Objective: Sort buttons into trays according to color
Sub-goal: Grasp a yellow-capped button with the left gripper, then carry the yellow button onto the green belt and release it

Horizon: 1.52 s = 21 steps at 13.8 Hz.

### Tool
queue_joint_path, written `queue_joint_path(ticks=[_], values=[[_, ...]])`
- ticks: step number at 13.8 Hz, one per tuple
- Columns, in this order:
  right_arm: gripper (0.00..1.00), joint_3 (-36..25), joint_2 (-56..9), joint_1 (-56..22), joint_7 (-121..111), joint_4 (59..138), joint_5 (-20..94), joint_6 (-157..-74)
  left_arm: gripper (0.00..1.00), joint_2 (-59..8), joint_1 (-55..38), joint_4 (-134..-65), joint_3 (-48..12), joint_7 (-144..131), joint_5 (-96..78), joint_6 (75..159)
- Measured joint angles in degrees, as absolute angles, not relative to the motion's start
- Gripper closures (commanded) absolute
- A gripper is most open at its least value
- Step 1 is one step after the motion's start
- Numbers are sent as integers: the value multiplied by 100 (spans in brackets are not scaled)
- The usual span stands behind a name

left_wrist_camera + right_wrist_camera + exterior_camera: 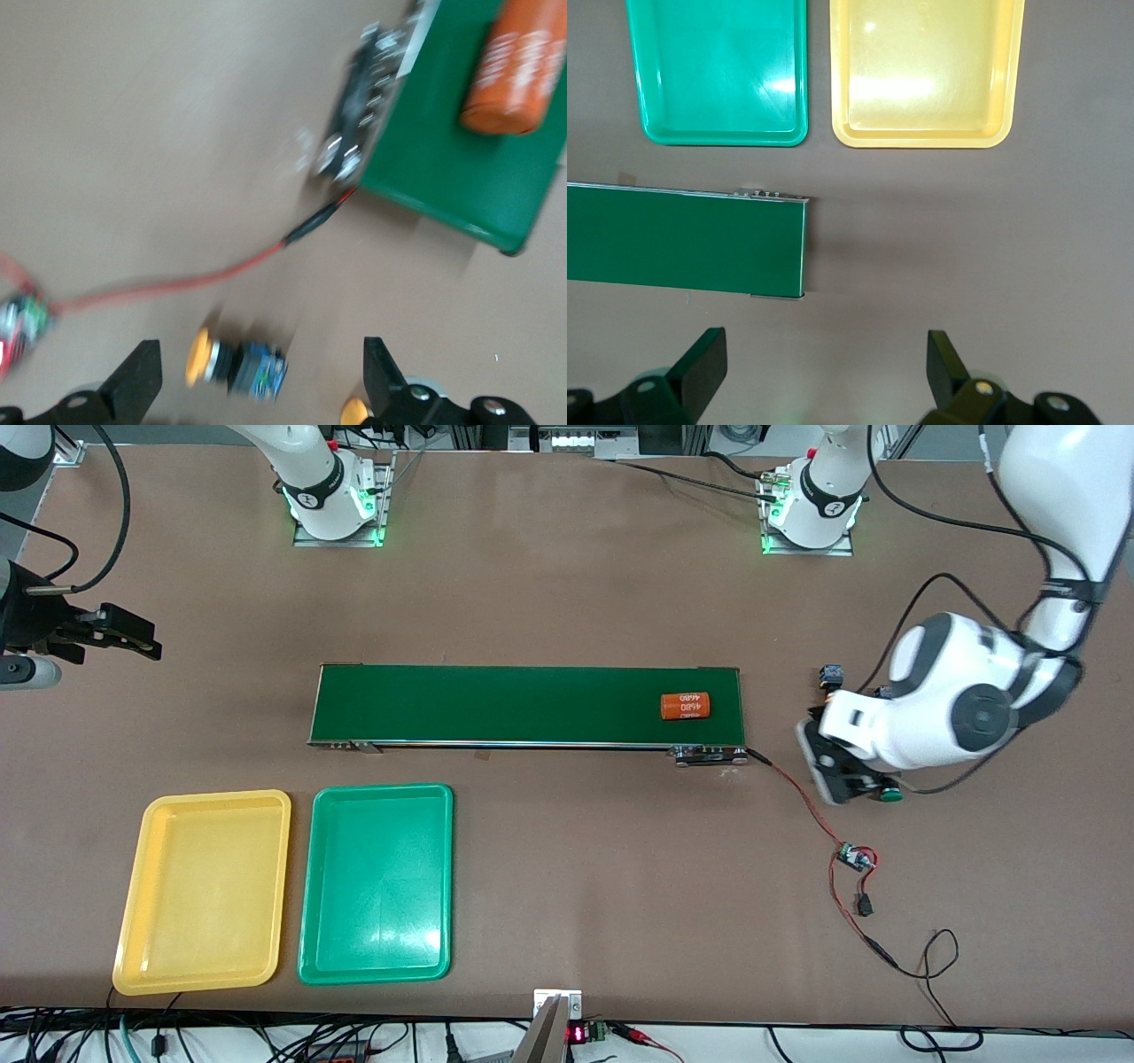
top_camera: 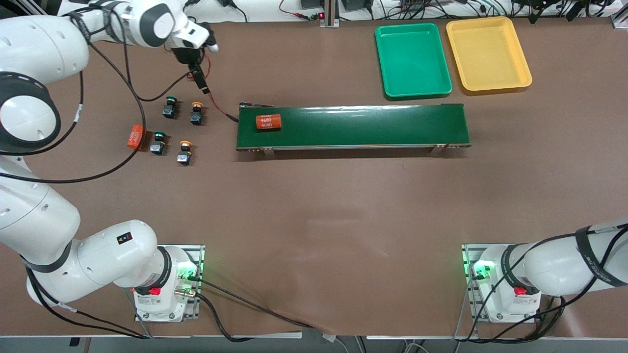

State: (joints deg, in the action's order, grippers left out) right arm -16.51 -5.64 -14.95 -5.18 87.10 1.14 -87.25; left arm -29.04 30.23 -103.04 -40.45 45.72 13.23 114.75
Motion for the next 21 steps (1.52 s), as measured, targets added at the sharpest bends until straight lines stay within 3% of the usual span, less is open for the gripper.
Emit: queue_joint_path(ticks=[10,14,19,20,21], values=[[0,-1652,-564,-1494,-518,8710,114,-8731,0,-3089,3191,-10803,-3692,-133,1816,11431],[0,-1652,-564,-1494,-518,8710,114,-8746,0,-3357,3186,-10853,-3685,-862,2171,11532],[0,-1652,-565,-1495,-518,8710,114,-8750,0,-3429,3331,-11709,-3616,-923,2199,13150],[0,-1652,-565,-1495,-518,8710,114,-8750,6,-3432,3347,-11821,-3608,-928,2204,13284],[0,-1652,-565,-1495,-518,8710,114,-8750,41,-3431,3364,-11858,-3608,-928,2228,13344]])
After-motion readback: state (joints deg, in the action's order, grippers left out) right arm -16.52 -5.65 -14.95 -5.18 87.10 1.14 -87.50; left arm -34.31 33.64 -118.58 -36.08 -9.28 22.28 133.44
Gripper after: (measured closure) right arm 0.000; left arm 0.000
